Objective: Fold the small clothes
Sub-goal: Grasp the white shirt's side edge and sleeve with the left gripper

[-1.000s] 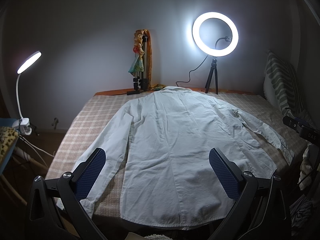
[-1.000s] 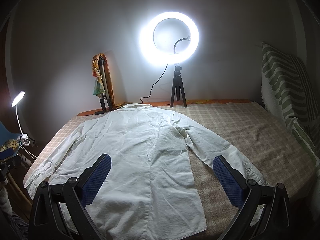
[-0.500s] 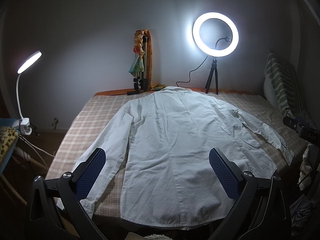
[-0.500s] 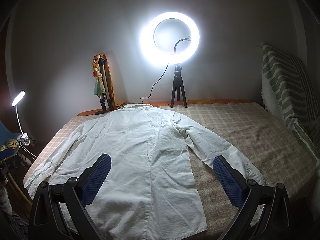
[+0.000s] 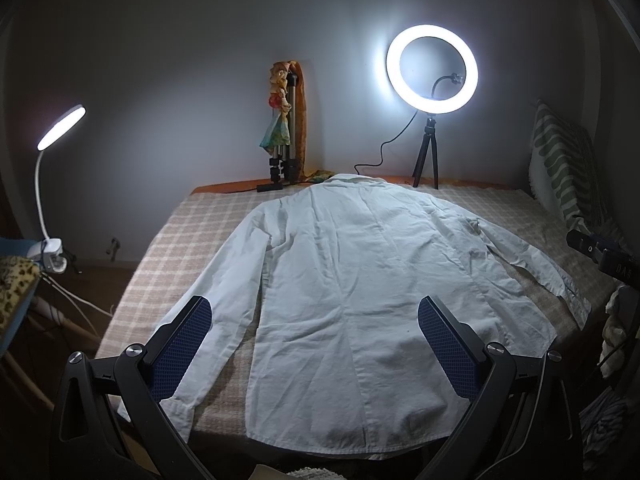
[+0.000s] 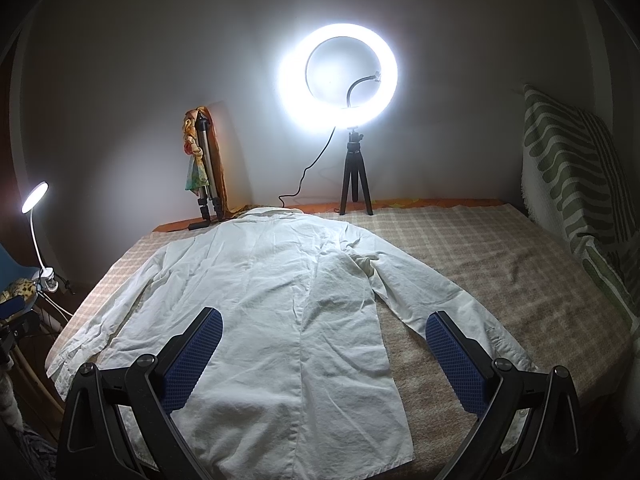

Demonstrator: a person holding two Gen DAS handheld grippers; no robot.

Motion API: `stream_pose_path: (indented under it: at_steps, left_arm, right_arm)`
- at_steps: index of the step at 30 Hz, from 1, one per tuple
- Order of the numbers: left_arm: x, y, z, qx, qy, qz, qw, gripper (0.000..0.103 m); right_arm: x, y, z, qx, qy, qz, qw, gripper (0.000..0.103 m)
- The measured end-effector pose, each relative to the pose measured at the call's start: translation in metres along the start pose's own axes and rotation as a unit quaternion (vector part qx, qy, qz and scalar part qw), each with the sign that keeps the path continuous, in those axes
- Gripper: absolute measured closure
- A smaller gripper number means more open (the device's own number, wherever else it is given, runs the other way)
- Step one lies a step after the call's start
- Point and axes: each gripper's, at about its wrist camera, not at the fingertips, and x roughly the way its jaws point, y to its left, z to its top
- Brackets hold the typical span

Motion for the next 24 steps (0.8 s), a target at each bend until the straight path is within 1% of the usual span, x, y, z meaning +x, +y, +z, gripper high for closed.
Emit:
stream_pose_path:
  at_steps: [5,10,15,17,21,24]
  left_arm:
    - [0.002,0.008,0.0,-0.003,0.0,0.007,1.0,0.001]
    - [0.006,0.03,-0.002,-0.006,0.005,0.023,0.9997,0.001]
    - [0.013,0.067,-0.01,-0.02,0.015,0.043,0.9988,0.001]
    - [0.015,0.085,-0.015,-0.024,0.018,0.039,0.9988,0.001]
    - [0.023,0.127,-0.027,-0.044,0.044,0.068,0.9957,0.012]
    - [0.036,0.16,-0.038,-0.08,0.067,0.073,0.9919,0.019]
  right_arm:
    - [0.001,0.001,0.002,0.0,-0.003,-0.004,1.0,0.0]
    - [0.005,0.003,0.004,0.008,-0.009,0.004,1.0,0.0]
    - [0.0,0.005,0.009,0.038,-0.056,-0.008,0.998,0.0]
    - [-0.002,0.008,0.014,0.046,-0.068,-0.004,0.997,0.0]
    - [-0.002,0.027,0.025,0.023,-0.076,0.021,0.997,0.0]
    - [0.001,0.05,0.03,-0.018,-0.067,0.044,0.997,0.0]
